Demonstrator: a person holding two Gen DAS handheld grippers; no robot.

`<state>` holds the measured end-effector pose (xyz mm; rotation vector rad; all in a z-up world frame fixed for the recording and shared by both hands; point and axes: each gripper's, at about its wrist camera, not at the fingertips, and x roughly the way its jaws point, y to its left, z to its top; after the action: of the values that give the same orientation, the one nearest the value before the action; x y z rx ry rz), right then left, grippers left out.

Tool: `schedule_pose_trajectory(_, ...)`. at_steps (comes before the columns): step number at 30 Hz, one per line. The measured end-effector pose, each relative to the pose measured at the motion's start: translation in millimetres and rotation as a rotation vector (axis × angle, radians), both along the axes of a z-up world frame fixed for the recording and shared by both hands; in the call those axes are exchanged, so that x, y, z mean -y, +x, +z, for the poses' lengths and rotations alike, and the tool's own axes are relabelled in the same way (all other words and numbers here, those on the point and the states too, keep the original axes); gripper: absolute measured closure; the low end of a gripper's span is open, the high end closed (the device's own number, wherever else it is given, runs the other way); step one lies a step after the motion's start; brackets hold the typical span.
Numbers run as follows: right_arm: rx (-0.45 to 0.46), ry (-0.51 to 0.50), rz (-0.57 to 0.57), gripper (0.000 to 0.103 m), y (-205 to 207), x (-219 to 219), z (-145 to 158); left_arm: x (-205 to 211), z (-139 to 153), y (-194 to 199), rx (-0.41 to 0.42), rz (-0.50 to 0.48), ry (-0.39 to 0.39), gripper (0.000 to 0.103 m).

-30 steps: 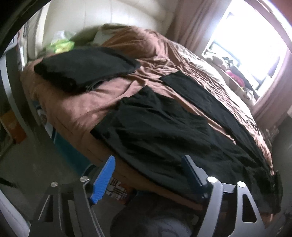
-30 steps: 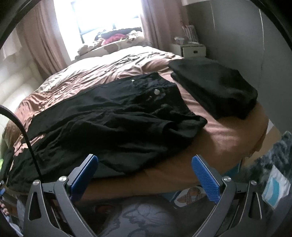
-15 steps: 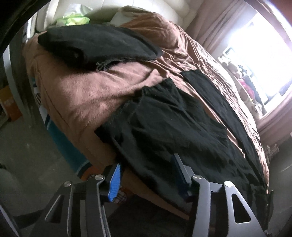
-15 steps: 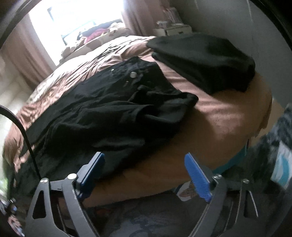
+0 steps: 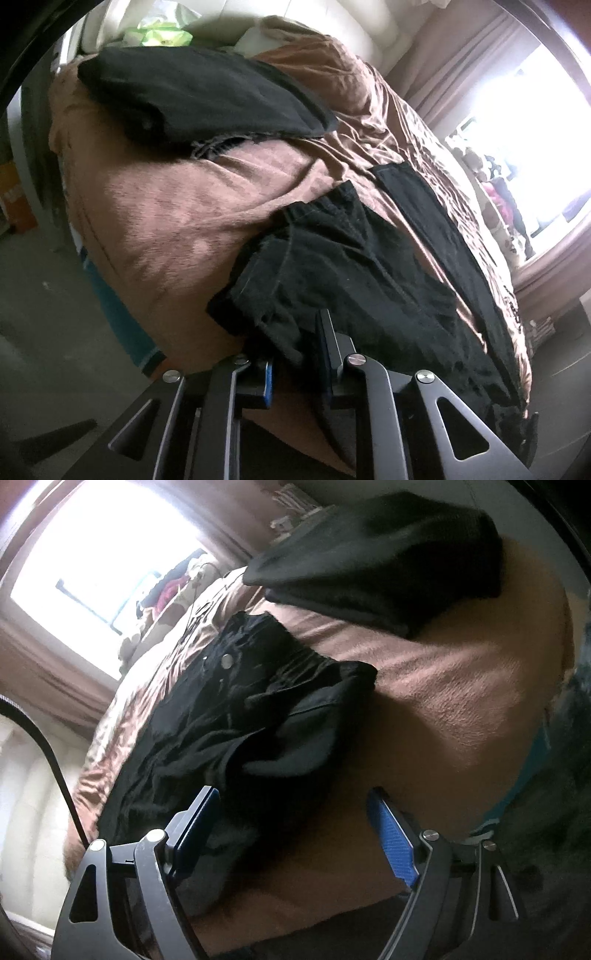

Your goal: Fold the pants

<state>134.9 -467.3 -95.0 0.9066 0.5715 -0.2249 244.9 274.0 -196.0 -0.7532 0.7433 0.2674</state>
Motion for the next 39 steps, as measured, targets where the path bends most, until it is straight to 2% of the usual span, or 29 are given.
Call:
schedule_pose_trajectory(2,0.038,0.040,-0.003,0.025,0.8,8.9,-6.9,-2.9,-3.0,4.1,-0.005,0.005,-0.008,0.086)
schedule_pose_trajectory(4,0.080,0.071,0.011,0.028,3.3,13.4,-9.2,-6.5,-2.2,3.8,0.000,0.024,-0.016,0.097)
schedule_pose_trajectory(6,0.111,0.112,0.025,0.049,5.6,21.1,-14.4,-7.4,4.3,-0.6,0.028,0.039,-0.009,0.100)
schedule_pose_trajectory(7,0.119,0.134,0.030,0.067,10.3,23.2,-16.5,-7.1,10.0,-2.9,0.048,0.046,-0.003,0.100)
schedule_pose_trajectory(8,0.130,0.159,0.038,0.077,10.7,26.9,-19.2,-6.7,15.7,-5.0,0.057,0.053,0.012,0.101)
schedule_pose_trajectory(9,0.139,0.159,0.041,0.080,9.4,28.6,-19.3,-6.3,22.1,-6.3,0.059,0.060,0.034,0.101)
schedule_pose_trajectory(11,0.170,0.149,0.051,0.095,8.0,29.3,-15.3,-6.3,30.9,-6.6,0.059,0.070,0.067,0.101)
schedule_pose_trajectory(12,0.183,0.141,0.051,0.098,5.5,28.7,-12.2,-6.3,35.5,-7.7,0.069,0.075,0.072,0.101)
schedule_pose_trajectory(14,0.202,0.120,0.041,0.102,1.3,25.6,-3.9,-6.2,45.2,-9.7,0.086,0.088,0.086,0.101)
schedule_pose_trajectory(17,0.255,0.135,0.029,0.102,-11.5,25.6,7.3,-6.9,62.5,-12.4,0.124,0.095,0.095,0.101)
schedule_pose_trajectory(24,0.320,0.070,0.012,0.103,-26.9,17.2,44.9,-9.3,99.4,-4.6,0.194,0.083,0.132,0.101)
schedule_pose_trajectory(32,0.372,0.054,0.008,0.103,-17.7,14.1,42.0,-9.6,129.4,21.6,0.241,0.051,0.170,0.101)
schedule_pose_trajectory(39,0.388,0.030,0.022,0.103,0.0,17.0,43.5,-4.1,153.0,65.8,0.253,0.008,0.205,0.101)
